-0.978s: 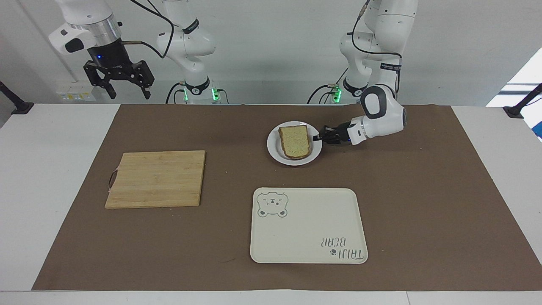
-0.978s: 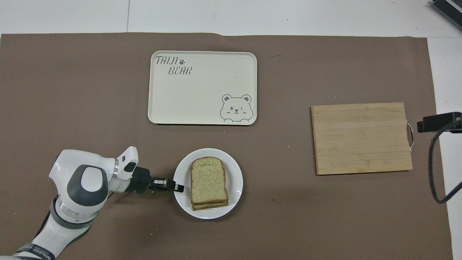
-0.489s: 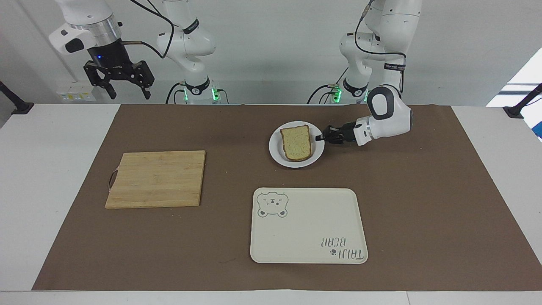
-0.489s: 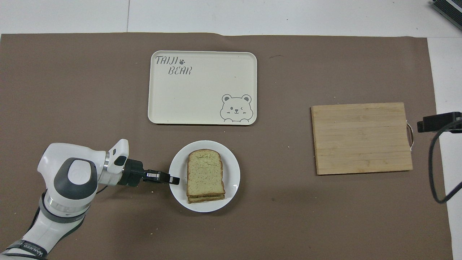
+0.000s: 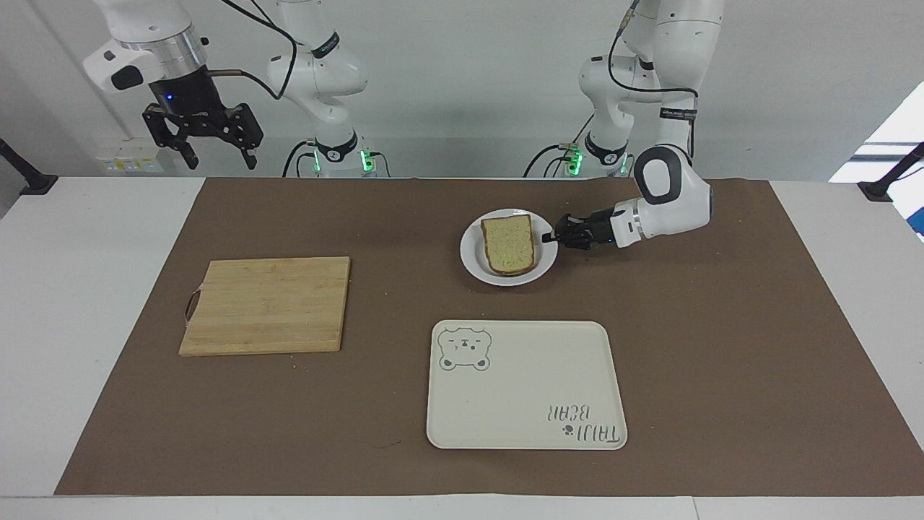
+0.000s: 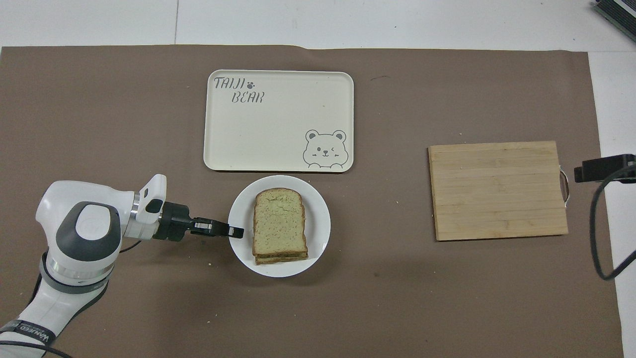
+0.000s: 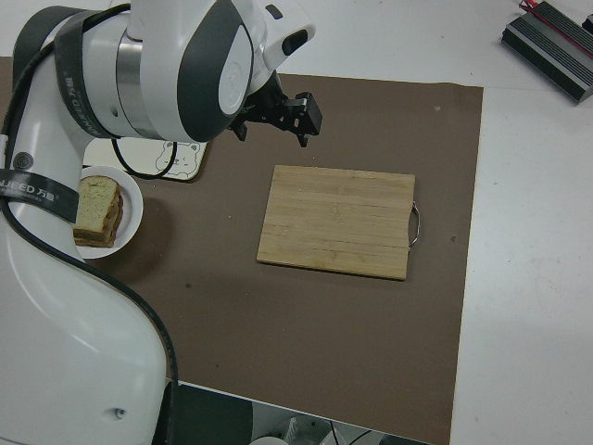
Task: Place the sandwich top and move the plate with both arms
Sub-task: 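Slide the plate with the left gripper onto the bear tray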
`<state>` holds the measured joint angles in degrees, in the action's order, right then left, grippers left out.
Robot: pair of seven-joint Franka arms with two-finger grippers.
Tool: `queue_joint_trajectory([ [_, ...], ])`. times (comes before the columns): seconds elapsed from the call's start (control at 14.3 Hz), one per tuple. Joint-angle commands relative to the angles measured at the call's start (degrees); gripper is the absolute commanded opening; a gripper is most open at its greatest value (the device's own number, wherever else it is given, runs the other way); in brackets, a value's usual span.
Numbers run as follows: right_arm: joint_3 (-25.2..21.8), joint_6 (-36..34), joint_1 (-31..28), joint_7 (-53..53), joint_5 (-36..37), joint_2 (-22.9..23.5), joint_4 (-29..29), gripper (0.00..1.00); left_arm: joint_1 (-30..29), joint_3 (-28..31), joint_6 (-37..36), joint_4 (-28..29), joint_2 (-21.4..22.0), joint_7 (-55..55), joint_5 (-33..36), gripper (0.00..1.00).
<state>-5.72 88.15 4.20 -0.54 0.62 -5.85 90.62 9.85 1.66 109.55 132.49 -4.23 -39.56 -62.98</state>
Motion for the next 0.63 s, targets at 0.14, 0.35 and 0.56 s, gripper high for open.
queue_joint_trajectory([
  [0.14,-0.52,0.27,0.37,-1.31,0.0,-0.04,0.0,1.0,-4.22,-0.17,-3.82,-5.75,-3.5,-1.31,-1.79,0.0],
  [0.35,-0.52,0.27,0.37,-1.4,0.0,0.04,0.0,1.0,-5.02,-0.08,-4.34,-11.44,-6.48,-0.61,-2.76,0.0],
  [0.56,-0.52,0.27,0.37,-1.31,0.0,-0.04,0.0,1.0,-6.07,-0.08,-6.35,-17.51,-10.0,2.11,-2.06,0.0],
])
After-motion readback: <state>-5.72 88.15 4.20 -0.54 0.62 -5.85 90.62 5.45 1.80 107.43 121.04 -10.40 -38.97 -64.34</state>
